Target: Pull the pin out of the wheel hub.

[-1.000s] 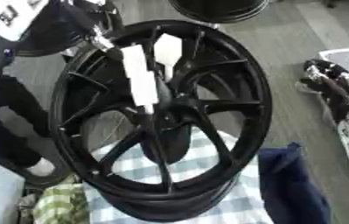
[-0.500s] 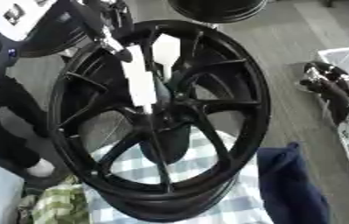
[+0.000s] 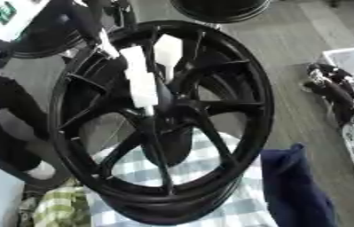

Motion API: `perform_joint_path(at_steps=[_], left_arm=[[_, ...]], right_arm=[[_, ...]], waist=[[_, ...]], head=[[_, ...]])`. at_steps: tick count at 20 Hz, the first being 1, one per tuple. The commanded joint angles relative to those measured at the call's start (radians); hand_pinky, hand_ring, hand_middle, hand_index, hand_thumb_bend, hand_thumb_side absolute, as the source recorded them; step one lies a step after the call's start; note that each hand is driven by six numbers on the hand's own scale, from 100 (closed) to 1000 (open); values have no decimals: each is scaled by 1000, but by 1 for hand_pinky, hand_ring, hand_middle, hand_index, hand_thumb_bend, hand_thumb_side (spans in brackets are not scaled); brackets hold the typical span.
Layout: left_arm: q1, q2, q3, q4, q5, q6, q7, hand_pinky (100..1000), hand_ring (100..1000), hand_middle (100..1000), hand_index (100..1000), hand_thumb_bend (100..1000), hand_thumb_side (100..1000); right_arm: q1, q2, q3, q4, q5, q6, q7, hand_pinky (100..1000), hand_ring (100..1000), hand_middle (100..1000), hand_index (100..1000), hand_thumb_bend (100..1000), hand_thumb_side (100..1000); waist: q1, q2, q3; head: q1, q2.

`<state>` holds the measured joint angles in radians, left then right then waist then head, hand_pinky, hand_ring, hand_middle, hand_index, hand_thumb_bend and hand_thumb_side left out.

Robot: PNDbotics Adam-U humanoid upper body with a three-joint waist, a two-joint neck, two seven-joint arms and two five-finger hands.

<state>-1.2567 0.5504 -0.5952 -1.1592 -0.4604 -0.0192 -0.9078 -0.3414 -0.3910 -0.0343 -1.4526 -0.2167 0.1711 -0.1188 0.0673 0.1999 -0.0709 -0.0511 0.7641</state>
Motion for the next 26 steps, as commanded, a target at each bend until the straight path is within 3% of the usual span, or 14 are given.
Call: perform_joint_path(at_steps=[1, 13, 16, 26], left_arm=[[-14, 30, 2, -18, -18, 11, 1, 904, 792, 741, 803, 655, 462], [0, 47, -27, -58, 2, 37, 1, 897, 783, 725, 780, 657, 452], [3, 42, -32, -52, -13, 46, 1, 890, 775, 716, 770, 579, 439], [-3, 6, -45, -32, -15, 82, 1, 883, 764, 701, 743, 559, 470]], right_arm=[[-6, -14, -3, -7, -2, -1, 0, 884, 716, 740, 816, 167, 444], [-5, -12, -4, -5, -3, 0, 1, 884, 716, 740, 817, 164, 446], [-4, -12, -4, -5, -2, -1, 2, 884, 716, 740, 817, 163, 447], [-4, -8, -4, -4, -1, 1, 4, 885, 717, 740, 817, 160, 450]], waist=[[-4, -29, 2], [0, -28, 1], [-1, -28, 1], [-2, -26, -1]], head=[[1, 1], [5, 1], [4, 0], [6, -3]])
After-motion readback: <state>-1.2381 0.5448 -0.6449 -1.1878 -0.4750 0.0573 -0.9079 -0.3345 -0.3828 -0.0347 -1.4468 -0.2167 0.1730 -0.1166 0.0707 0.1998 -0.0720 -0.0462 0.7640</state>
